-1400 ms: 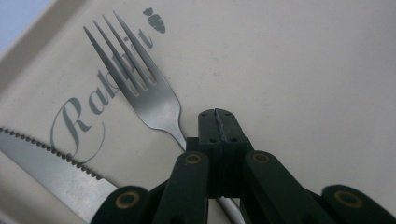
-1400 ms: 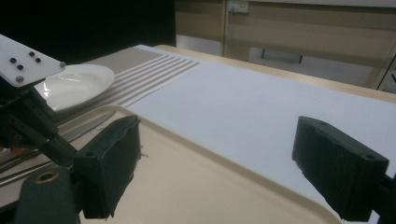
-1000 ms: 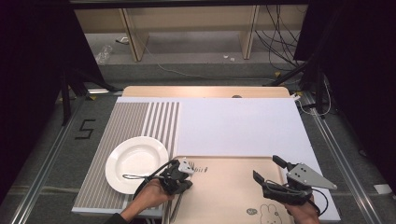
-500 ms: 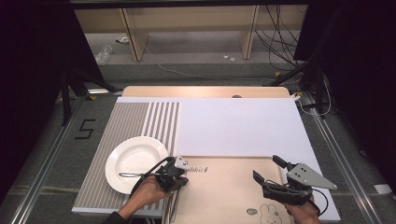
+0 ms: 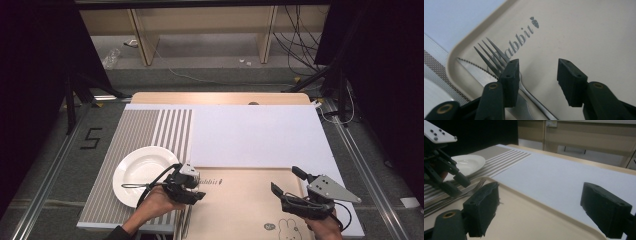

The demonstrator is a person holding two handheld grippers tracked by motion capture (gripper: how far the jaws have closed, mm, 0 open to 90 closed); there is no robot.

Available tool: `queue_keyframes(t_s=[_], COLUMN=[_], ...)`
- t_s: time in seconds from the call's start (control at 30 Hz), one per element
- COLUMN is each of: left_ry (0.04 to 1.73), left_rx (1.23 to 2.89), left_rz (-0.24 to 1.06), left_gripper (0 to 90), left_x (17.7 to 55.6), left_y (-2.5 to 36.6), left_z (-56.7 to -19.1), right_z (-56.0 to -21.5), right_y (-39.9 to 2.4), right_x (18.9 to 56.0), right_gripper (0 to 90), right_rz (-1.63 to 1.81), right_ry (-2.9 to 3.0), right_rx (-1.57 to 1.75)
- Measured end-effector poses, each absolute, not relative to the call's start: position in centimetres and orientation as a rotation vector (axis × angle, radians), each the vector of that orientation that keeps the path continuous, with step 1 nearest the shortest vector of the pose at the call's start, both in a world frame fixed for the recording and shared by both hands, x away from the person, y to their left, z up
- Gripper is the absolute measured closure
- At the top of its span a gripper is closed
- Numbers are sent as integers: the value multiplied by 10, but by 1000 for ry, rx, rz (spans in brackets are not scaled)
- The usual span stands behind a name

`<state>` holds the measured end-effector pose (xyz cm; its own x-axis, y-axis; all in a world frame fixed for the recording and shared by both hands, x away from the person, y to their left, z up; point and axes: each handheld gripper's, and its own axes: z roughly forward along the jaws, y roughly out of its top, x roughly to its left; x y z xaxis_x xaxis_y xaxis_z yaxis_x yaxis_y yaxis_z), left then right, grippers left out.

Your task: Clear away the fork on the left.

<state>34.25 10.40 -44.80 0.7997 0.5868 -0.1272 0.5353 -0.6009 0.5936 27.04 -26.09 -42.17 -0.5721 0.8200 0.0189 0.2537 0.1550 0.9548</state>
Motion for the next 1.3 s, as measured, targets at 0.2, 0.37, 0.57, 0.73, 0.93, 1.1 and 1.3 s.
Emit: queue_keyframes(t_s=[0.2, 0.37, 0.57, 0.73, 0.93, 1.1, 1.3], left_ry=[851, 867, 866, 872, 887, 900, 934], left_rx=[2261, 2190, 2129, 2077, 2020, 1993, 1956], left_rz=[130, 144, 165, 184, 197, 211, 214], left_gripper=[369, 307, 248, 220, 211, 209, 207], left_x=[346, 350, 351, 352, 352, 351, 350], left_y=[114, 126, 136, 144, 153, 160, 169], left_z=[-437, -431, -424, -418, -414, -412, -412], right_z=[-422, -422, -422, -422, -422, -422, -422], right_y=[-261, -261, -261, -261, -261, -261, -261], right_x=[270, 270, 270, 270, 270, 270, 270], right_gripper=[162, 162, 162, 162, 162, 162, 162], right_rz=[1428, 1430, 1429, 1429, 1429, 1427, 1431], right_ry=[1918, 1917, 1918, 1919, 1919, 1920, 1921], right_rx=[1018, 1020, 1018, 1017, 1017, 1015, 1016])
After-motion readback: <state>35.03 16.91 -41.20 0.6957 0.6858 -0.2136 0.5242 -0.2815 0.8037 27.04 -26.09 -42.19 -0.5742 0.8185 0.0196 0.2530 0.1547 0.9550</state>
